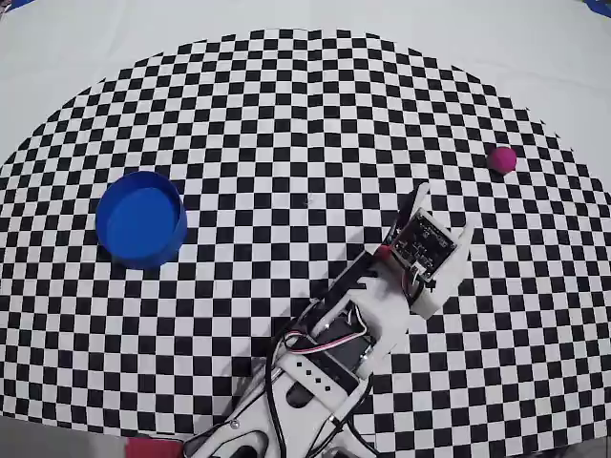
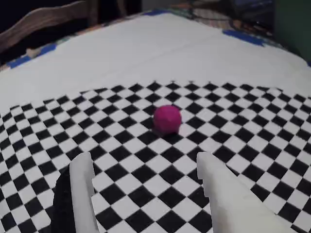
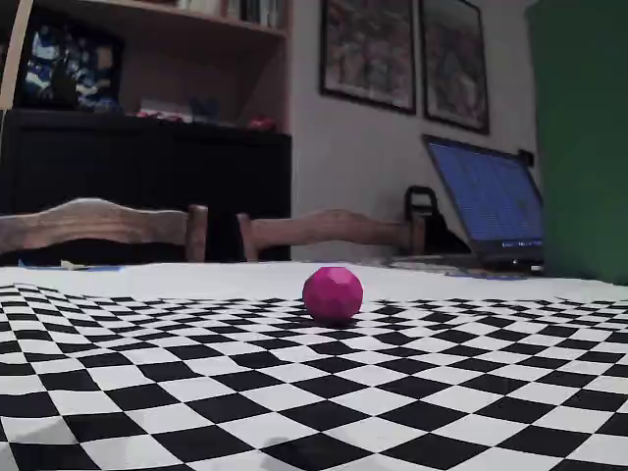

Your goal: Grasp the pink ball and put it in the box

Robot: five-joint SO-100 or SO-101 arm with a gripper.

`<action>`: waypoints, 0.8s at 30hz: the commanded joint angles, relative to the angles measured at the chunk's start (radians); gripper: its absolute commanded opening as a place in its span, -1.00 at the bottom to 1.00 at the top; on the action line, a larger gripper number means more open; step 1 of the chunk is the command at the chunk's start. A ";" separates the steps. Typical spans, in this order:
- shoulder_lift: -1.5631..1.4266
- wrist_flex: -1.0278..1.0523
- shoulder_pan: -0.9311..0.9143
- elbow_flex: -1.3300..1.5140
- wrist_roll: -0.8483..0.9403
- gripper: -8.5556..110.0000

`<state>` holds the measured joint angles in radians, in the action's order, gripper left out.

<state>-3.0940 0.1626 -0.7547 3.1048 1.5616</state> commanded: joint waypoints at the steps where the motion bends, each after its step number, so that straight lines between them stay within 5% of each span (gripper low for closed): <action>1: 0.025 0.002 -0.008 0.008 0.000 -0.45; 24: 0.252 -0.083 0.005 -0.067 0.000 -0.45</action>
<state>-2.8870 0.0997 -0.7547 3.0940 1.5616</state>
